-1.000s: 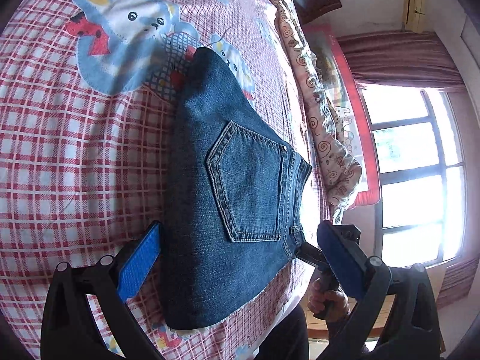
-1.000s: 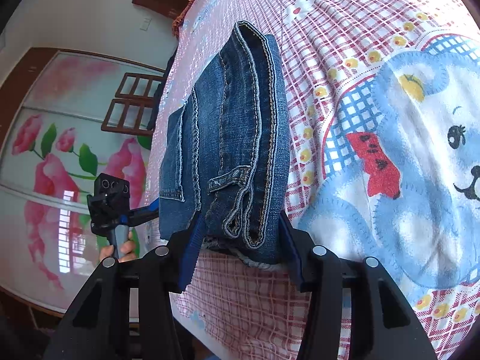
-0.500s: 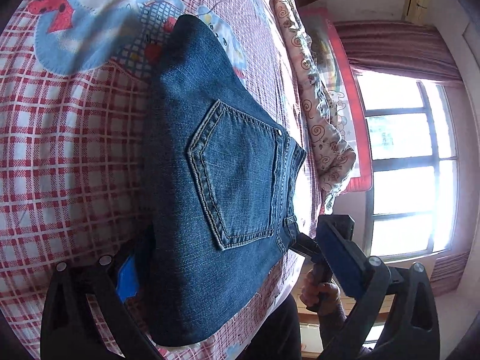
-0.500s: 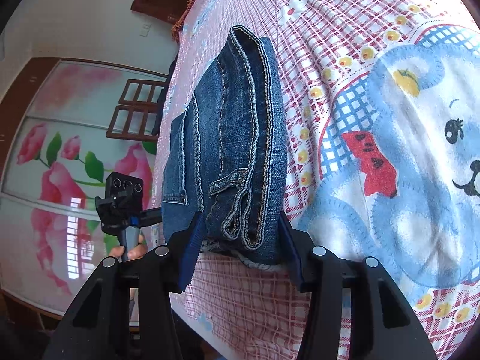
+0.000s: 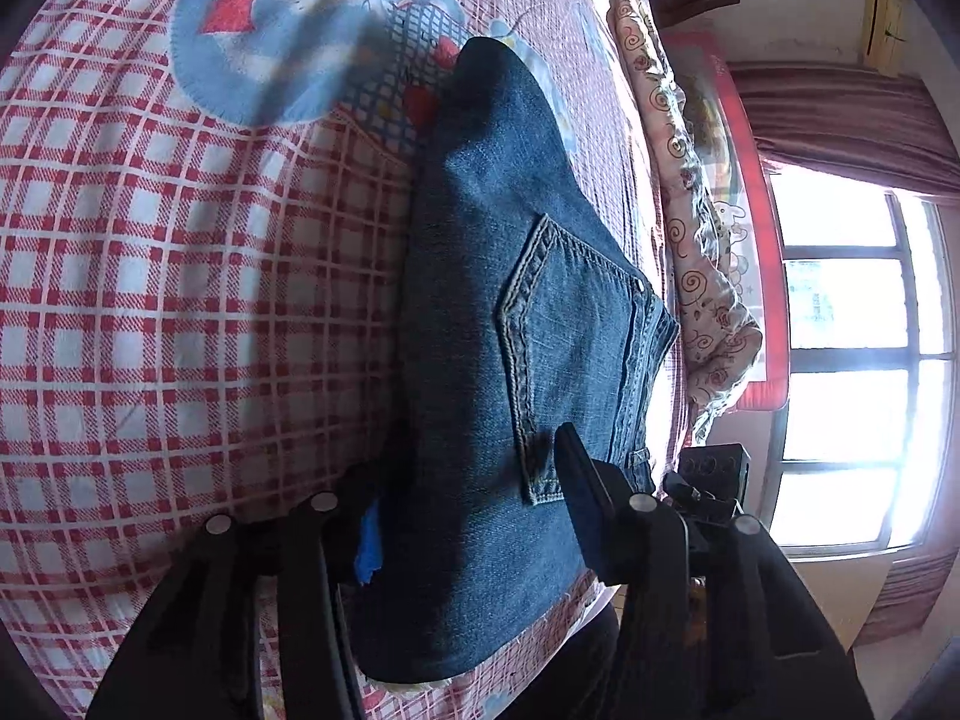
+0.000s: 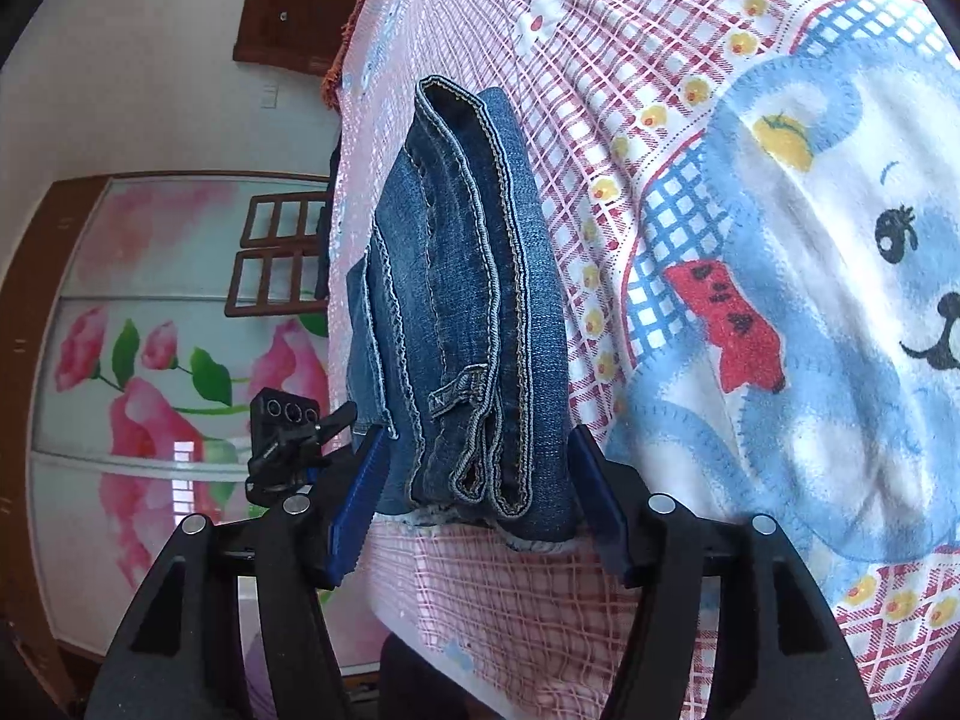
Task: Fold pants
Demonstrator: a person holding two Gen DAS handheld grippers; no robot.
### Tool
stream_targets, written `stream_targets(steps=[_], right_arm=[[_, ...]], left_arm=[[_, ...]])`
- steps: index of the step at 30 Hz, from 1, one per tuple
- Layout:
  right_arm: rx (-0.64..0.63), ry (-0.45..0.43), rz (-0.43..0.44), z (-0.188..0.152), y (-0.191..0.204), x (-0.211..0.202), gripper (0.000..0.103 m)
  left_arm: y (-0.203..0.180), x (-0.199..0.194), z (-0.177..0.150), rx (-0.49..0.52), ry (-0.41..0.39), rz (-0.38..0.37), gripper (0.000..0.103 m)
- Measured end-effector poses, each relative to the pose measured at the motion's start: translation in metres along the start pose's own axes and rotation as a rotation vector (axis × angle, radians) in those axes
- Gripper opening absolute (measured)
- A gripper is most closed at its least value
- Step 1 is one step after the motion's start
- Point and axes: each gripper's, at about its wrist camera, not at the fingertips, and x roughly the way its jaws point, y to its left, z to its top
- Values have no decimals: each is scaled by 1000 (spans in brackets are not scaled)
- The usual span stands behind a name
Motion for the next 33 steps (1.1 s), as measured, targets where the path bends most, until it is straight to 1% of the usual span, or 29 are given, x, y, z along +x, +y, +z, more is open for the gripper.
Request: stream_targets(steps=[1, 2, 3, 4, 6, 7, 8, 10, 11, 13, 14, 15, 16, 17, 18, 21, 22, 23, 25, 27, 31, 33], right_arm=[[-5, 3, -8, 0, 3, 1, 68], [-4, 1, 6, 0, 5, 2, 74], [-9, 2, 5, 0, 6, 3, 75], [-19, 6, -8, -1, 9, 5, 76], [-32, 5, -5, -2, 12, 7, 79], [-33, 5, -7, -4, 11, 8, 79], [-36, 7, -8, -6, 12, 9, 79], [-52, 13, -7, -6, 13, 10, 79], [-68, 14, -12, -8, 20, 15, 79], [-101, 15, -24, -9, 28, 20, 78], [-106, 10, -27, -11, 31, 22, 72], [-97, 5, -25, -12, 29, 22, 63], [-85, -2, -21, -13, 26, 20, 54], [-69, -5, -21, -14, 21, 19, 37], [-50, -7, -7, -14, 15, 18, 31], [-44, -28, 32, -18, 15, 14, 25], [-43, -35, 46, -18, 18, 12, 25], [-49, -41, 61, -18, 22, 11, 24], [-64, -41, 68, -17, 32, 10, 23], [-80, -45, 75, -16, 41, 9, 22], [-108, -56, 89, -16, 61, 5, 22], [-115, -67, 94, -14, 70, 4, 22]], left_arm=[[-4, 1, 1, 7, 10, -28, 74], [-9, 4, 2, 26, 17, -22, 78], [-17, 7, 2, 45, 19, -2, 86], [-25, 12, 3, 62, 20, -8, 101], [-36, 20, 1, 95, 18, 59, 101], [-38, 20, 1, 97, 13, 70, 101], [-37, 19, 1, 93, 11, 61, 101], [-31, 14, 0, 70, 5, 3, 101], [-28, 11, 0, 60, -1, -11, 99], [-22, 9, 1, 48, -2, 13, 81], [-19, 8, 1, 37, -1, 15, 77], [-14, 5, 2, 27, 2, 27, 63], [-10, 3, 2, 20, 7, 45, 46], [-5, 2, 2, 15, 12, 48, 42], [-1, 1, 2, 9, 16, 28, 39], [-2, 0, 2, 9, 11, 29, 33], [-3, -2, 2, 11, 7, 27, 29], [-5, -5, 3, 21, 5, 19, 28], [-5, -12, 3, 11, -5, -13, 23], [-9, -18, 4, 27, -10, -26, 21], [-14, -24, 8, 32, -20, -48, 20], [-15, -28, 9, 22, -33, -83, 20]])
